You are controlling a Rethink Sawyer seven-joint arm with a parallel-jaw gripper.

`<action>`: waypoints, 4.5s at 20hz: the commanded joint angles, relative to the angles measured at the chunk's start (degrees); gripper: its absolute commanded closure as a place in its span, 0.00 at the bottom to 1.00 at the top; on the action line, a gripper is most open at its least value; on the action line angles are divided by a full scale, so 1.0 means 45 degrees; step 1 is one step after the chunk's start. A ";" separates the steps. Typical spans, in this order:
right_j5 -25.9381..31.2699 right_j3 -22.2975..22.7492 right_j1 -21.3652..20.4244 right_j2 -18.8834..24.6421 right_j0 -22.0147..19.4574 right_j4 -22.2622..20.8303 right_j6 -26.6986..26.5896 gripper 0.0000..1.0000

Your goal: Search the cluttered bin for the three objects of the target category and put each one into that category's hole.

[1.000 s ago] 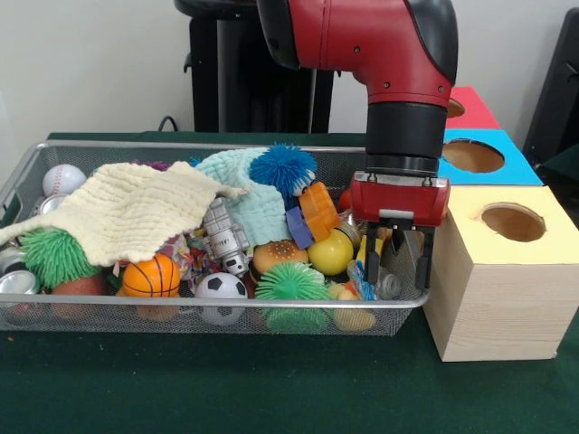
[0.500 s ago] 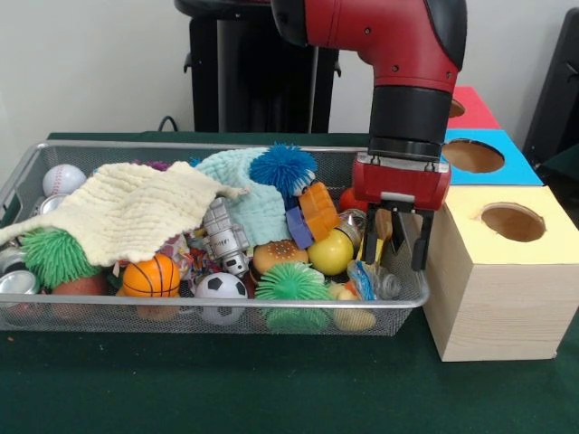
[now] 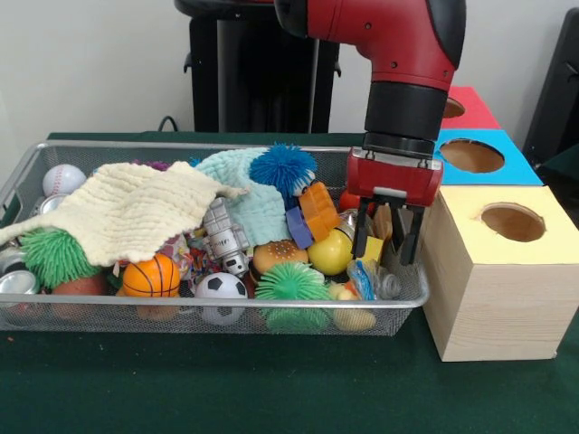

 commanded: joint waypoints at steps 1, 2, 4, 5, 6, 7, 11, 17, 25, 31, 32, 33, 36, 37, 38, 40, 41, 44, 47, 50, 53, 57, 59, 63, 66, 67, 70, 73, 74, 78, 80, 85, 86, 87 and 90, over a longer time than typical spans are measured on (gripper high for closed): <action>-0.0386 0.0211 0.1318 0.0045 0.0142 0.0604 0.2405 0.00; -0.0403 0.0189 0.1444 -0.0025 0.0218 0.0680 0.2428 0.00; -0.0498 0.0126 0.1606 -0.0012 0.0212 0.0686 0.2439 0.00; -0.0541 0.0119 0.1711 0.0013 0.0216 0.0701 0.2465 0.00; -0.0585 0.0111 0.1816 0.0038 0.0219 0.0717 0.2492 0.00; -0.0590 0.0115 0.1880 0.0060 0.0223 0.0731 0.2512 0.00; -0.0832 0.0086 0.2244 0.0128 0.0282 0.0832 0.2654 0.00; -0.0904 0.0055 0.2313 0.0297 0.0154 0.0889 0.2495 0.00; -0.0780 0.0879 0.0323 0.2016 -0.0918 -0.0114 0.2809 0.00; -0.0917 0.1374 -0.0359 0.2754 -0.1493 -0.0278 0.2932 0.00; -0.0999 0.1408 -0.0319 0.2777 -0.1469 -0.0205 0.2961 0.00; -0.1040 0.1446 -0.0333 0.2764 -0.1469 -0.0198 0.2922 0.00; -0.1188 0.1229 -0.0107 0.2898 -0.1524 -0.0258 0.2698 0.00; -0.1250 0.1142 -0.0005 0.2883 -0.1487 -0.0225 0.2663 0.00; -0.1402 0.1051 0.0170 0.2957 -0.1563 -0.0312 0.2627 0.00; -0.1681 0.0889 0.0463 0.3059 -0.1669 -0.0394 0.2618 0.00; -0.1736 0.0872 0.0523 0.3116 -0.1753 -0.0463 0.2609 0.00; -0.1796 0.0794 0.0654 0.3218 -0.1992 -0.0641 0.2489 0.00; -0.1474 0.0730 0.0754 0.2462 -0.1546 -0.0230 0.2136 0.00; -0.0668 0.0637 0.0711 0.0745 -0.0452 0.0622 0.1519 0.00; 0.0099 0.0677 0.0418 0.0107 -0.0149 0.0665 0.1260 0.00; 0.0351 0.0635 0.0267 0.0306 -0.0422 0.0285 0.1285 0.00; 0.0403 0.0608 0.0244 0.0471 -0.0508 0.0238 0.1379 0.00; 0.0299 0.0556 0.0224 0.0849 -0.0810 -0.0019 0.1407 0.00; 0.0286 0.0359 0.0236 0.0920 -0.0909 -0.0084 0.1312 0.00; 0.0275 0.0352 0.0248 0.0901 -0.0925 -0.0098 0.1295 0.00; 0.0118 0.0045 0.0559 0.1071 -0.1071 -0.0140 0.1242 0.00; -0.0311 -0.0153 0.0945 0.1299 -0.1123 -0.0077 0.1427 0.00; -0.0406 -0.0230 0.1056 0.1330 -0.1110 -0.0033 0.1467 0.00; -0.0808 -0.0489 0.1491 0.1624 -0.1285 -0.0147 0.1583 0.00; -0.1004 -0.0571 0.1642 0.1920 -0.1472 -0.0330 0.1657 0.00; -0.0990 -0.0343 0.1555 0.3205 -0.2265 -0.0973 0.1901 0.00; -0.0898 -0.0161 0.1399 0.3534 -0.2460 -0.1115 0.1975 0.00; -0.0825 -0.0020 0.1259 0.3684 -0.2545 -0.1172 0.2026 0.00; -0.0591 0.0353 0.0869 0.4136 -0.2848 -0.1384 0.2132 0.00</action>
